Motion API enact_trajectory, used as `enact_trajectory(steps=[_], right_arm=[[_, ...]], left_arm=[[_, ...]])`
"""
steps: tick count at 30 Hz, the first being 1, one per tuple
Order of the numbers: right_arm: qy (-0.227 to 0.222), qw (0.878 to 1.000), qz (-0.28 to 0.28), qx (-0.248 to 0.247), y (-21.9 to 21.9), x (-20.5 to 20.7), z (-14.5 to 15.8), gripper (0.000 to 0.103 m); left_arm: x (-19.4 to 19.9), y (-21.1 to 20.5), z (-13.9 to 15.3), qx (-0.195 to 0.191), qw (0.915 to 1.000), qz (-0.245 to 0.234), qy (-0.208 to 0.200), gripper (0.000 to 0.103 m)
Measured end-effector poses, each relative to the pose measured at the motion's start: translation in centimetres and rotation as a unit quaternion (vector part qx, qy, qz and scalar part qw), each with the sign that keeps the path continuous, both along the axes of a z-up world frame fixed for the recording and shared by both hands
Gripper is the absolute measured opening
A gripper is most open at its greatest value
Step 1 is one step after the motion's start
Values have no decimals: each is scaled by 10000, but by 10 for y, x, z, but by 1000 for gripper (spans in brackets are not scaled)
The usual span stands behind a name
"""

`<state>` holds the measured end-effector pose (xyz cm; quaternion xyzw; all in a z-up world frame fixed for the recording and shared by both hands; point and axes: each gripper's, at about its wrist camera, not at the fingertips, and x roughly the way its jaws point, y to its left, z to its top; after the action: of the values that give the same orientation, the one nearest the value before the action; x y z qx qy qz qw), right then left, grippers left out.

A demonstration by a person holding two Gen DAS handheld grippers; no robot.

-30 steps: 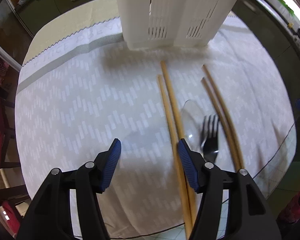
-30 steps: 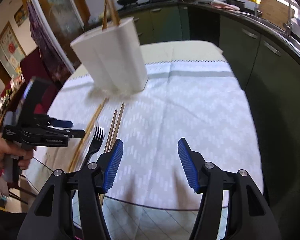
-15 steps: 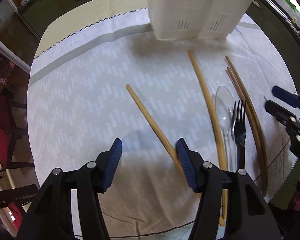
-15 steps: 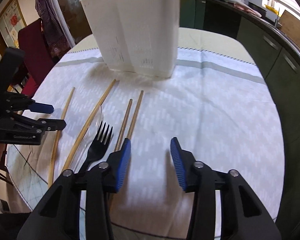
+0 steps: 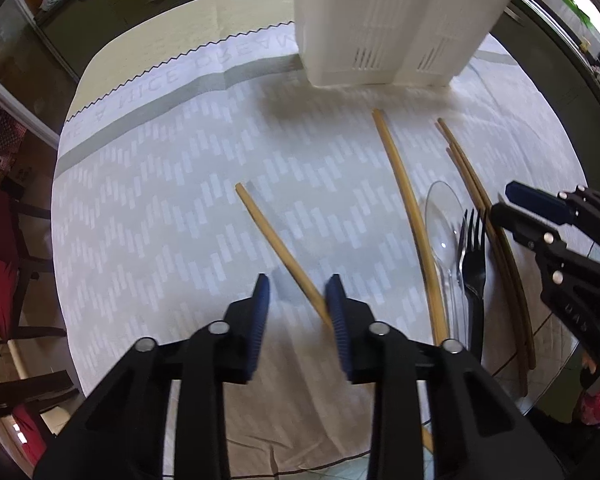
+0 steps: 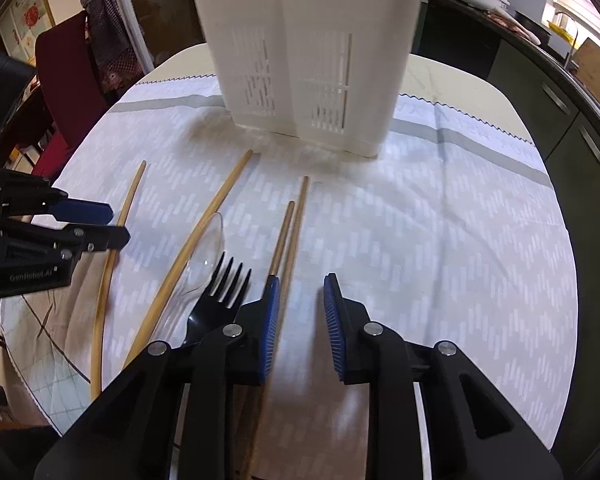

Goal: Organize utensils
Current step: 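Lower both grippers toward the chopsticks left beside the fork, then close the left gripper on a chopstick while the right gripper grasps another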

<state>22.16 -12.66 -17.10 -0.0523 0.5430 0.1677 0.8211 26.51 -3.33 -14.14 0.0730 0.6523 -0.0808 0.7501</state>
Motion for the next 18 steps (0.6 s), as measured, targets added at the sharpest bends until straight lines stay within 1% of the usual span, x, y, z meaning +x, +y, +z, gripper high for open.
enact_trajectory(steps=[2,6,10,13,18], right_arm=[[-7,10000,16,-25,2,0,0,21],[49,10000,9,-66,3,3,-2,21],[50,9998,-60,-181,-1,5,-2,21],[237,9997,15,-70,2,8,-6,21],[144,9998,42,-150,10,14,-6,20]], left_arm=[[0,3,0,-2,10000,4,6,26],[1,2,-1,-6,10000,-75,-29,23],[3,-12,0,5,9996,-243,-117,19],[4,-24,1,16,9990,-411,-161,16],[5,-30,4,6,9988,-483,-116,16]])
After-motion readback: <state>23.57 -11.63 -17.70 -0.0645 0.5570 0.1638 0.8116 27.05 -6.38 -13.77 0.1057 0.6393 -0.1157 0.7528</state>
